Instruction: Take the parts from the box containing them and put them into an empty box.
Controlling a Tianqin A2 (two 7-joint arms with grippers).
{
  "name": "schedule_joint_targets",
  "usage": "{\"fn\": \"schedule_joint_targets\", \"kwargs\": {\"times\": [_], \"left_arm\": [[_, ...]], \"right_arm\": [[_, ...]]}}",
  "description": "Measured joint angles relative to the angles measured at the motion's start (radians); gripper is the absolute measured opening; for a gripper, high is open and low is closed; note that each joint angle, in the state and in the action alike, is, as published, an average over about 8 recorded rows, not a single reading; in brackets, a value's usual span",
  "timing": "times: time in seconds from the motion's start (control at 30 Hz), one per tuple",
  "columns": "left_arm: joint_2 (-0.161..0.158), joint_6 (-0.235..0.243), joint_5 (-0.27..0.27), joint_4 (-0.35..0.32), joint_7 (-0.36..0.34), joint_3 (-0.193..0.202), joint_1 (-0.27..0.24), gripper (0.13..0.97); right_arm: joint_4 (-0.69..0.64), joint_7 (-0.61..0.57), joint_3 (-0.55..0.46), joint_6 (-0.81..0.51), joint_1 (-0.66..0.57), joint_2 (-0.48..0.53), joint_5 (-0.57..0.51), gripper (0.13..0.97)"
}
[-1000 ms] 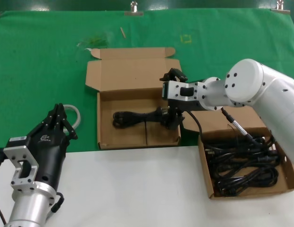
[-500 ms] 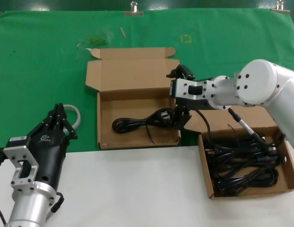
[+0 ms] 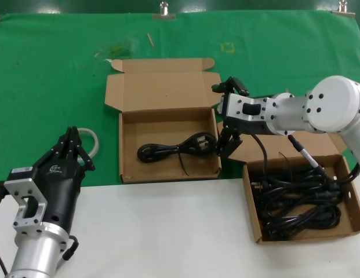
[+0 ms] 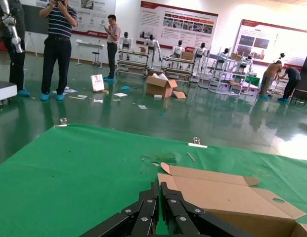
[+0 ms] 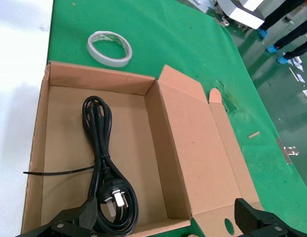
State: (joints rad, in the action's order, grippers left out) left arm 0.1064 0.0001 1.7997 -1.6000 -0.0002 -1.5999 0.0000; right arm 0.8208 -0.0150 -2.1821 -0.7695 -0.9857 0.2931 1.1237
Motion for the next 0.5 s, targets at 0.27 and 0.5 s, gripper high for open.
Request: {"fn": "schedule_joint_targets", "kwargs": {"times": [0.27,0.5], "left_arm": [[0.0,0.0,0.0,0.0,0.0,0.0,0.0,0.164],[0.0,0.0,0.0,0.0,0.0,0.0,0.0,0.222]], "right_arm": [[0.002,0.001,0.001,0.001,0.001,0.001,0.001,0.966],[0.01,0.001,0.008,0.009,0.012,0.001,0.008,0.966]]}}
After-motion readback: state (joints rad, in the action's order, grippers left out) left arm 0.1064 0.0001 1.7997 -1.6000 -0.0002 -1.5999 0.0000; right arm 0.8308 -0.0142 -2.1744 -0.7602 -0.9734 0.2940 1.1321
